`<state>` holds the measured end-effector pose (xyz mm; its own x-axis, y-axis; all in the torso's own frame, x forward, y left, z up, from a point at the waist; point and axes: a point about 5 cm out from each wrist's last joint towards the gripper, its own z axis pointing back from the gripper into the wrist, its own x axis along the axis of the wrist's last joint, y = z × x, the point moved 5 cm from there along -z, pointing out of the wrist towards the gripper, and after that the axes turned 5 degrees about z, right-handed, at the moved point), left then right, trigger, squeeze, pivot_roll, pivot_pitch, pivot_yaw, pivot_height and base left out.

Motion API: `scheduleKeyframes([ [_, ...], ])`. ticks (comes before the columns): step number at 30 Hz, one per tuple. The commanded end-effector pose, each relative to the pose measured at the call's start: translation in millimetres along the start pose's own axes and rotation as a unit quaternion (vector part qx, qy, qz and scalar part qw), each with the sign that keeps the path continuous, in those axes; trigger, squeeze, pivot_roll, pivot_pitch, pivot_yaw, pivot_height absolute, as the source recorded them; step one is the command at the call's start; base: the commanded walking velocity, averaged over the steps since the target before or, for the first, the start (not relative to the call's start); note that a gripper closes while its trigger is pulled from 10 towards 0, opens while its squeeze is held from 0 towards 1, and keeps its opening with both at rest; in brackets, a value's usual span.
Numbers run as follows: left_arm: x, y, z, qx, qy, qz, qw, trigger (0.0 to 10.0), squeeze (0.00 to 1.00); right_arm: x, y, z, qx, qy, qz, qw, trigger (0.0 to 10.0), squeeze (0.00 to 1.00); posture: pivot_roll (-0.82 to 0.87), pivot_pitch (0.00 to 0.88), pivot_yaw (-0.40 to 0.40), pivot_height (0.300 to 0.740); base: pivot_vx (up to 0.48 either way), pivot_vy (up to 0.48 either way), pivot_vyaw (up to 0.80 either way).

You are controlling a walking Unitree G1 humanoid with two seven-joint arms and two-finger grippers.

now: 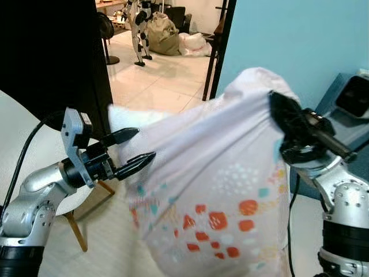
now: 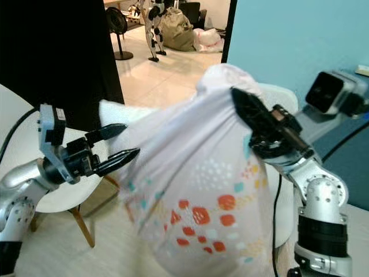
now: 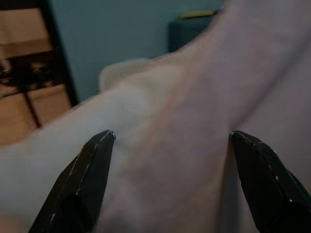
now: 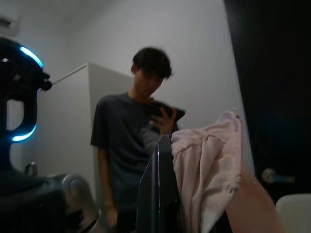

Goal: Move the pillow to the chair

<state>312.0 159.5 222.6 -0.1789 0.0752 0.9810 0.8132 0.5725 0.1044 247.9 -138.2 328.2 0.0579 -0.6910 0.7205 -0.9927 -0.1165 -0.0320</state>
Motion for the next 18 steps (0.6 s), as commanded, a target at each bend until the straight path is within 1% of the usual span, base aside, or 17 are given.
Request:
scheduleKeyframes([
  [1, 6, 6.0, 1.3, 0.008, 0.002, -0.021, 1.000, 10.0, 0.00, 7, 14.6, -8.5, 0.047, -0.005, 0.008, 0.999, 0.0, 0.00, 0.03, 0.000, -0.047, 0.740, 0.000, 0.000, 0.00],
  [3, 13, 6.9, 4.0, -0.002, 0.003, -0.031, 1.000, 10.0, 0.00, 6, 17.0, -7.1, 0.049, -0.001, 0.004, 0.999, 0.0, 0.00, 0.03, 0.000, -0.045, 0.740, 0.000, 0.000, 0.00],
  [6, 14, 4.7, 6.7, -0.017, 0.016, -0.039, 0.999, 10.0, 0.00, 8, 18.8, -6.0, 0.049, 0.000, 0.005, 0.999, 0.0, 0.00, 0.02, 0.000, -0.042, 0.740, 0.000, 0.000, 0.00],
  [8, 10, -6.0, 8.6, -0.052, 0.032, -0.030, 0.998, 10.0, 0.00, 11, 19.5, -4.8, 0.048, 0.003, 0.008, 0.999, 0.0, 0.00, 0.02, 0.000, -0.039, 0.740, 0.000, 0.000, 0.00],
  [9, 10, -6.0, 8.6, -0.052, 0.032, -0.030, 0.998, 10.0, 0.00, 11, 19.5, -4.8, 0.048, 0.003, 0.008, 0.999, 0.0, 0.00, 0.02, 0.000, -0.039, 0.740, 0.000, 0.000, 0.00],
  [10, 8, -10.6, 9.3, -0.067, 0.038, -0.024, 0.997, 10.0, 0.00, 12, 19.6, -4.3, 0.048, 0.004, 0.009, 0.999, 0.0, 0.00, 0.02, 0.000, -0.039, 0.740, 0.000, 0.000, 0.00],
  [12, -3, -29.2, 14.0, -0.120, 0.065, -0.001, 0.991, 10.0, 0.00, 14, 20.0, -3.9, 0.048, 0.005, 0.011, 0.999, 0.0, 0.00, 0.02, 0.000, -0.037, 0.740, 0.000, 0.000, 0.00],
  [13, -3, -29.2, 14.0, -0.120, 0.065, -0.001, 0.991, 10.0, 0.00, 14, 20.0, -3.9, 0.048, 0.005, 0.011, 0.999, 0.0, 0.00, 0.02, 0.000, -0.037, 0.740, 0.000, 0.000, 0.00],
  [15, -18, -48.6, 21.6, -0.174, 0.100, 0.023, 0.979, 10.0, 0.00, 15, 19.8, -4.0, 0.049, 0.007, 0.012, 0.999, 0.0, 0.00, 0.02, 0.000, -0.037, 0.740, 0.000, 0.000, 0.00],
  [16, -18, -48.6, 21.6, -0.174, 0.100, 0.023, 0.979, 10.0, 0.00, 15, 19.8, -4.0, 0.049, 0.007, 0.012, 0.999, 0.0, 0.00, 0.02, 0.000, -0.037, 0.740, 0.000, 0.000, 0.00],
  [17, -22, -54.9, 24.8, -0.191, 0.110, 0.031, 0.975, 10.0, 0.00, 15, 19.5, -4.2, 0.049, 0.007, 0.012, 0.999, 0.0, 0.00, 0.02, 0.000, -0.038, 0.740, 0.000, 0.000, 0.00],
  [18, -23, -57.9, 25.9, -0.198, 0.114, 0.034, 0.973, 10.0, 0.00, 15, 18.9, -4.6, 0.049, 0.008, 0.012, 0.999, 0.0, 0.00, 0.02, 0.000, -0.039, 0.740, 0.000, 0.000, 0.00],
])
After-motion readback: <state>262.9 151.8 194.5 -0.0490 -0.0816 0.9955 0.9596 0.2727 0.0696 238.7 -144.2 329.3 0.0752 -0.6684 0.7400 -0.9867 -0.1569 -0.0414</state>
